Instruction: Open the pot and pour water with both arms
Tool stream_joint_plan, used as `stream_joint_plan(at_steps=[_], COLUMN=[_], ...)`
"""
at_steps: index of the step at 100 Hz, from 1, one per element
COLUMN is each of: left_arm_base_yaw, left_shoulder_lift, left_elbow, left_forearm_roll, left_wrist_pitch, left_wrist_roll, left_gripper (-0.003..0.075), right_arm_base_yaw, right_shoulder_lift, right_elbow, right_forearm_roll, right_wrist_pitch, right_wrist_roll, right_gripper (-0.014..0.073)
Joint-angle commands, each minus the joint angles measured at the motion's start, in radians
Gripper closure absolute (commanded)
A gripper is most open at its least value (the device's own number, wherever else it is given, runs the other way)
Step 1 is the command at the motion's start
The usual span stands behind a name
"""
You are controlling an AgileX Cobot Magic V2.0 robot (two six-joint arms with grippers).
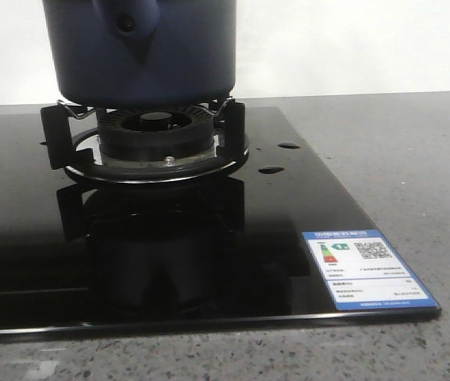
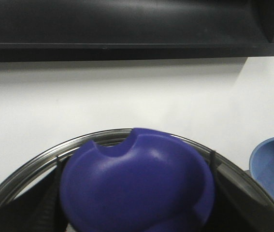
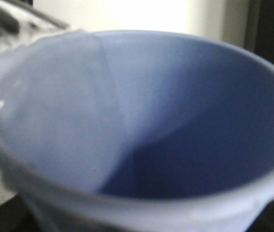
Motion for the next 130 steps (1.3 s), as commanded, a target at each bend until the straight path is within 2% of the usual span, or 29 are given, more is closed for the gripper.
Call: stream_joint_plan(at_steps=[1, 54, 99, 113, 130], left_arm_base_yaw=[0.003, 0.003, 0.003, 0.003, 0.003], left_shoulder_lift=[-0.024, -0.024, -0.024, -0.024, -0.024], left_elbow=[-0.038, -0.038, -0.038, -0.038, -0.038], left_forearm_roll=[0.001, 0.001, 0.001, 0.001, 0.001], left_wrist_pitch=[-0.092, -0.092, -0.092, -0.092, -0.092], left_wrist_roll=[0.000, 0.000, 0.000, 0.000, 0.000], left_gripper=[0.0321, 0.0321, 0.0321, 0.0321, 0.0321], right_arm_base_yaw=[0.001, 0.001, 0.001, 0.001, 0.001], right_shoulder_lift=[-0.045, -0.045, -0.045, -0.045, -0.045], right_elbow=[-0.042, -0.042, -0.042, -0.042, -0.042], right_forearm_roll=[-0.094, -0.401, -0.419, -0.419, -0.406], right_wrist_pitch=[-0.016, -0.023, -0.041, -0.012, 0.092], right_wrist_roll=[0.000, 0.000, 0.010, 0.110, 0.423], right_gripper=[0.0347, 0.0347, 0.0347, 0.0347, 0.0347])
